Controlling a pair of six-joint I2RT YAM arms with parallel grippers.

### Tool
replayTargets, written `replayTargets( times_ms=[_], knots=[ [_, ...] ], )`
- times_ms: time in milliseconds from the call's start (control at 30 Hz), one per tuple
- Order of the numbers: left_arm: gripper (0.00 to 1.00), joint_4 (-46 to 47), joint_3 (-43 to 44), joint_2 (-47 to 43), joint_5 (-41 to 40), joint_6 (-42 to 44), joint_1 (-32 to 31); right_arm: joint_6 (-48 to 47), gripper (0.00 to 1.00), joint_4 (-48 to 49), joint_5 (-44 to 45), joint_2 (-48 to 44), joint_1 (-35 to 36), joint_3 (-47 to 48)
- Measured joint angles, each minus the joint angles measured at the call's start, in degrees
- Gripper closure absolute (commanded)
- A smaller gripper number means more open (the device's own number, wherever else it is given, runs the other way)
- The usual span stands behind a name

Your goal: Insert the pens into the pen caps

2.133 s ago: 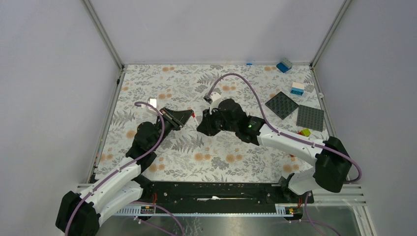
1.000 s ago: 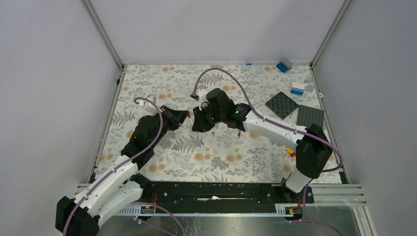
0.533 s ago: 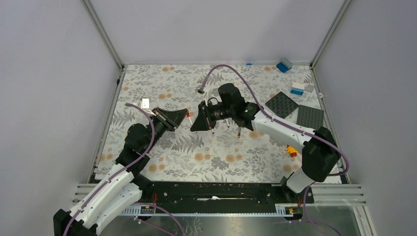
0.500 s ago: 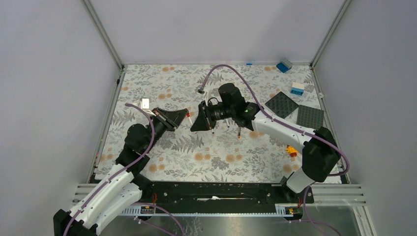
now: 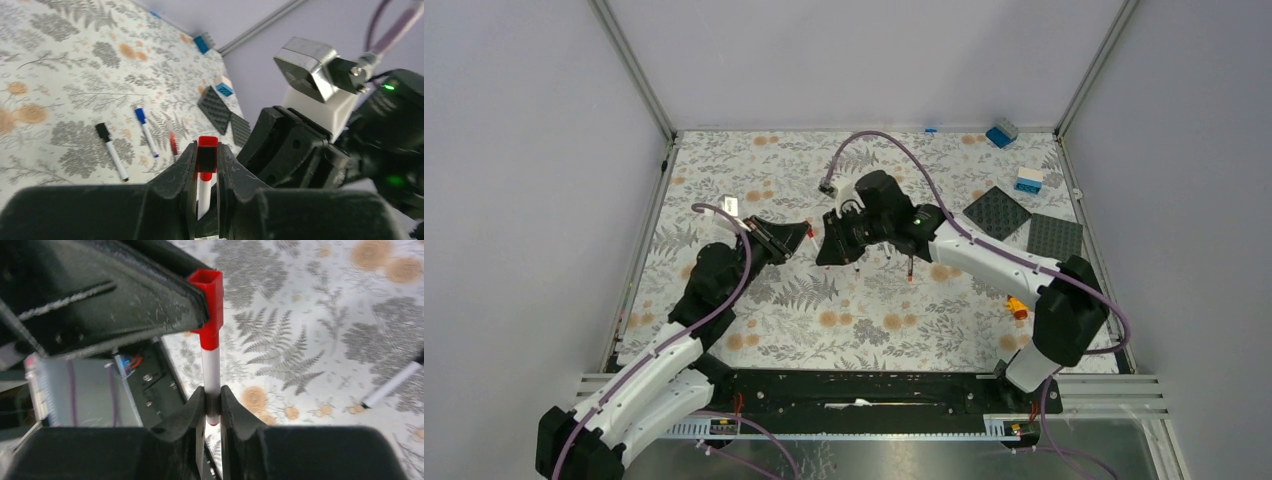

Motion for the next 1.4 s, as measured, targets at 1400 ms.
replayTargets(
  times_ms=[1400],
  knots=[
    [1.00,6.95,-1.77,3.56,1.36,0.39,0.20,-0.02,1.00,-1.49,-9.40,2.99,-4.48,2.05]
  ],
)
